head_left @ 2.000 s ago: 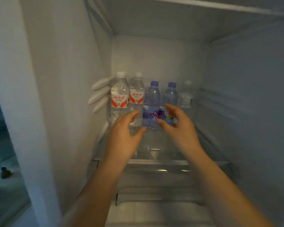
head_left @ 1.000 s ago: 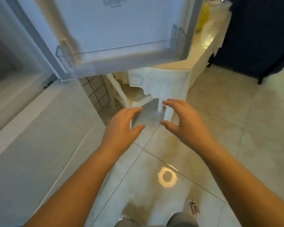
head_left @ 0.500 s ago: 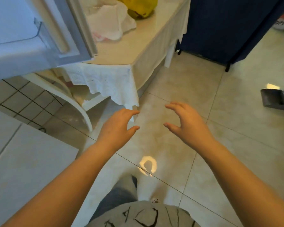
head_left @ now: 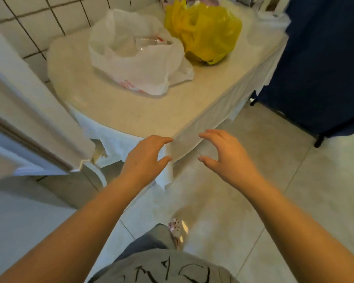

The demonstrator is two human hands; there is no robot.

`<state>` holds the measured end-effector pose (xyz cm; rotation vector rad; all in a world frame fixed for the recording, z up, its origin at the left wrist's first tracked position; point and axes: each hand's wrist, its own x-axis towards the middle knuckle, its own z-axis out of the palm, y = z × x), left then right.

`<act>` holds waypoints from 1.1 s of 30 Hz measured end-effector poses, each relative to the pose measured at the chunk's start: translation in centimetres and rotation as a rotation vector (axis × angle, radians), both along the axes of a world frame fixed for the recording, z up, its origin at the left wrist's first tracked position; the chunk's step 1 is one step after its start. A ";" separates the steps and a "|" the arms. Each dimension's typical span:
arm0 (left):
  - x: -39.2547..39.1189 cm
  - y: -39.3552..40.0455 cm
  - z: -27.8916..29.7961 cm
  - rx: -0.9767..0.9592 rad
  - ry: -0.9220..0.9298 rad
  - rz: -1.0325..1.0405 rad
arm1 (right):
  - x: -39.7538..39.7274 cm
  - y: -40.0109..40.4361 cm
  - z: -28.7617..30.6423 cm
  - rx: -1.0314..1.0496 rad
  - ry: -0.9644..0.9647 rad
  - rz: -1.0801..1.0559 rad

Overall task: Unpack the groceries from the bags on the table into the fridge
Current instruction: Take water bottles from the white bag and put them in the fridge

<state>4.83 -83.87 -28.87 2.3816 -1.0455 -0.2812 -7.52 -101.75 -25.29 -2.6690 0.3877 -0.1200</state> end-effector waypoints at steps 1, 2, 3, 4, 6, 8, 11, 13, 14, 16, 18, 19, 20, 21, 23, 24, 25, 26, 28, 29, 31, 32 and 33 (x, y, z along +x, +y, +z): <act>1.4 -1.5 0.2 -0.002 0.003 0.015 | 1.6 -1.5 0.3 0.007 0.004 0.017; 2.7 -2.9 0.4 -0.008 0.003 0.034 | 3.1 -3.0 0.5 0.017 0.004 0.030; 3.9 -4.1 0.6 -0.011 -0.001 0.054 | 4.5 -4.3 0.6 0.026 -0.004 0.045; 5.0 -5.3 0.7 -0.008 -0.007 0.076 | 5.9 -5.7 0.7 0.035 -0.012 0.062; 7.0 -7.5 0.8 0.009 -0.013 0.125 | 8.6 -8.4 0.7 0.039 -0.014 0.107; 9.1 -9.6 0.8 0.022 -0.019 0.181 | 11.7 -11.4 0.5 0.037 -0.002 0.166; 12.1 -12.8 0.9 0.018 -0.054 0.284 | 16.5 -16.2 0.4 0.035 0.018 0.270; 13.8 -15.2 1.2 0.013 -0.081 0.372 | 19.8 -19.5 0.5 0.008 0.022 0.341; 14.4 -16.2 1.3 0.011 -0.084 0.411 | 21.2 -20.8 0.6 -0.001 0.014 0.370; 15.6 -18.5 1.6 0.005 -0.079 0.492 | 24.2 -23.6 0.9 -0.002 -0.023 0.434; 16.5 -20.6 1.9 0.005 -0.071 0.564 | 27.0 -25.9 1.3 0.004 -0.049 0.496; 16.9 -21.5 2.1 0.005 -0.072 0.598 | 28.4 -26.8 1.4 -0.004 -0.045 0.527; 17.4 -22.2 2.1 -0.001 -0.072 0.632 | 29.8 -27.6 1.5 -0.017 -0.036 0.555; 17.8 -22.8 2.1 -0.007 -0.072 0.662 | 31.3 -28.2 1.4 -0.027 -0.026 0.584; 18.6 -23.6 2.0 -0.008 -0.081 0.703 | 34.0 -29.0 1.3 -0.033 -0.007 0.635; 19.0 -23.8 2.0 -0.002 -0.092 0.724 | 35.3 -29.1 1.3 -0.039 0.007 0.659; 19.5 -24.0 2.1 0.007 -0.101 0.746 | 36.6 -29.2 1.4 -0.046 0.021 0.684; 20.1 -24.1 2.1 0.014 -0.109 0.766 | 37.9 -29.3 1.5 -0.056 0.032 0.710; 21.6 -24.2 2.1 0.019 -0.127 0.779 | 40.4 -29.1 1.7 -0.076 0.044 0.757; 22.4 -24.3 2.0 0.017 -0.135 0.772 | 41.5 -29.0 1.8 -0.084 0.043 0.775; 24.4 -24.4 1.9 0.017 -0.145 0.752 | 43.5 -28.8 1.9 -0.087 0.029 0.795; 25.4 -24.4 1.9 0.018 -0.149 0.745 | 44.4 -28.8 1.8 -0.085 0.025 0.793; 26.5 -24.5 1.9 0.017 -0.156 0.733 | 45.2 -28.8 1.8 -0.085 0.026 0.786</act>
